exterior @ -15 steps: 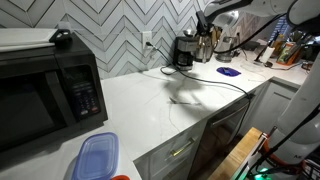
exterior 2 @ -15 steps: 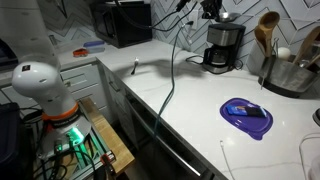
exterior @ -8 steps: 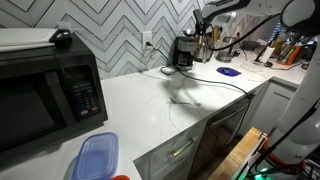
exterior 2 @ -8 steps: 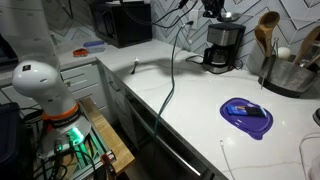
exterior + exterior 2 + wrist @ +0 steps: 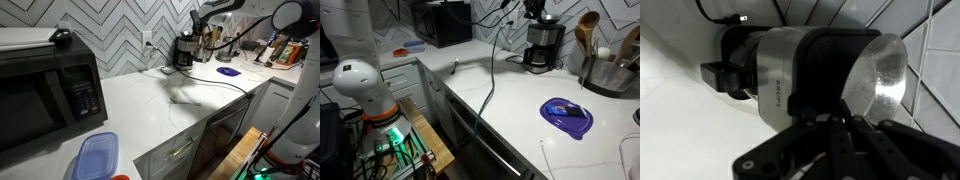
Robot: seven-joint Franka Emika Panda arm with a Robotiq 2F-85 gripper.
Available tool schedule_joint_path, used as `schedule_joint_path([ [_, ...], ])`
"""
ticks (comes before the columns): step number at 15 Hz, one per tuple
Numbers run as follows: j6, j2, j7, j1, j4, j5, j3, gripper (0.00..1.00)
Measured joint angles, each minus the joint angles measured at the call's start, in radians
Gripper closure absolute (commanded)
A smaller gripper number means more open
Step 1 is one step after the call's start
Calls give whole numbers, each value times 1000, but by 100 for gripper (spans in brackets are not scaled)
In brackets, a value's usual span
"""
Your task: Pick up the bowl and then put it on top of the coffee maker
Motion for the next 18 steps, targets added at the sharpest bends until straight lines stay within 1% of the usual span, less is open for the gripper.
schedule_joint_path([
  [6,-8,49,11,0,51,0,-10,100],
  [11,-8,53,3,8,57,0,-9,100],
  [12,-8,53,2,10,58,0,-9,73],
  [13,-8,53,2,11,59,0,-9,71],
  [14,-8,53,2,12,60,0,-9,66],
  [17,-9,53,2,12,72,0,-13,44],
  [18,-9,52,2,12,76,0,-16,35],
])
